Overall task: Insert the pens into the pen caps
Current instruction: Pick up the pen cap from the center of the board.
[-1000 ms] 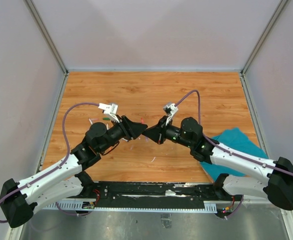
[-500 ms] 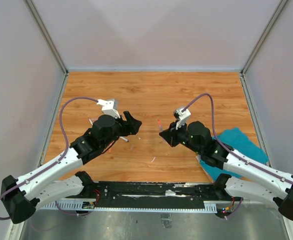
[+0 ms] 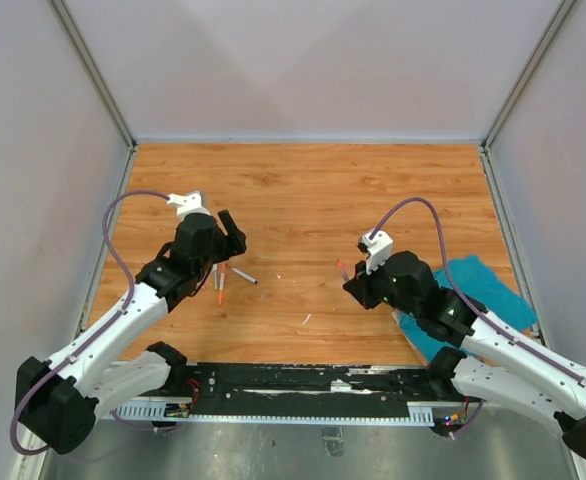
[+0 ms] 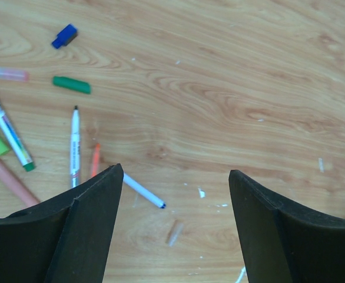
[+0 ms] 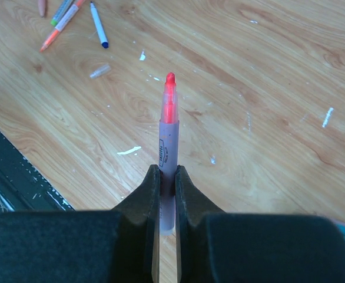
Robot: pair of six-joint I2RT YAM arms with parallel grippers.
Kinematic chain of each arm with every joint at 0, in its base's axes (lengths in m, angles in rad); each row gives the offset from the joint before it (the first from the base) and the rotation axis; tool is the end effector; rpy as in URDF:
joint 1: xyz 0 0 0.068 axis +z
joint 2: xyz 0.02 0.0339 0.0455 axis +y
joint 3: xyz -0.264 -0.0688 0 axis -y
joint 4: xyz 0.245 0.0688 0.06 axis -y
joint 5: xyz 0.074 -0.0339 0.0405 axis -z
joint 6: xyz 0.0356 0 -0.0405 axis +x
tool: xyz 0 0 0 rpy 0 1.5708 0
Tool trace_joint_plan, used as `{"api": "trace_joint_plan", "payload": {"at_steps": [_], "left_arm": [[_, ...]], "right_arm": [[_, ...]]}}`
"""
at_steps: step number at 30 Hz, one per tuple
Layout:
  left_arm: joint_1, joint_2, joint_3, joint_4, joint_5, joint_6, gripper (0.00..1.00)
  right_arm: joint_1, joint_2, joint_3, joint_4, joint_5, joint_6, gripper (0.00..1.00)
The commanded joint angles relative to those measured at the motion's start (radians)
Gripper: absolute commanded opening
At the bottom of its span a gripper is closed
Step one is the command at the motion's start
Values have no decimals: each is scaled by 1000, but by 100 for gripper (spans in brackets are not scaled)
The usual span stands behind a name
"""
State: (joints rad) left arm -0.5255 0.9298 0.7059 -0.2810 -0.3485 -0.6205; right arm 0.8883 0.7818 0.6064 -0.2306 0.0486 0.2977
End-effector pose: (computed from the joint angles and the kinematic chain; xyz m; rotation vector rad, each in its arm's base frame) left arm 0.1864 -0.0940 0.2772 -0.3100 2.0378 -0.3524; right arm 0.1180 0.1425 0.2726 -0.5648 1.9693 0.7126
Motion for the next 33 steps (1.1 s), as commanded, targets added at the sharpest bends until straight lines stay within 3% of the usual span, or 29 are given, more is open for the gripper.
{"api": "trace_joint_plan", "payload": {"at_steps": [1,14,28,33], "left_arm": [[61,56,11,-24,-15,24,77],[211,215,27,32,-27,64,77],[374,420,81,133,62,111,77],[411,492,113,143,66,127,72]], "right_arm": [[-60,-32,-21,-61,-65,-24,0],[-70,-39,-20,-114,-154,-22,1],[-69,-113,-75,-135,-115,35,1],[-70,-133,-93,-134,-110,50,1]]}}
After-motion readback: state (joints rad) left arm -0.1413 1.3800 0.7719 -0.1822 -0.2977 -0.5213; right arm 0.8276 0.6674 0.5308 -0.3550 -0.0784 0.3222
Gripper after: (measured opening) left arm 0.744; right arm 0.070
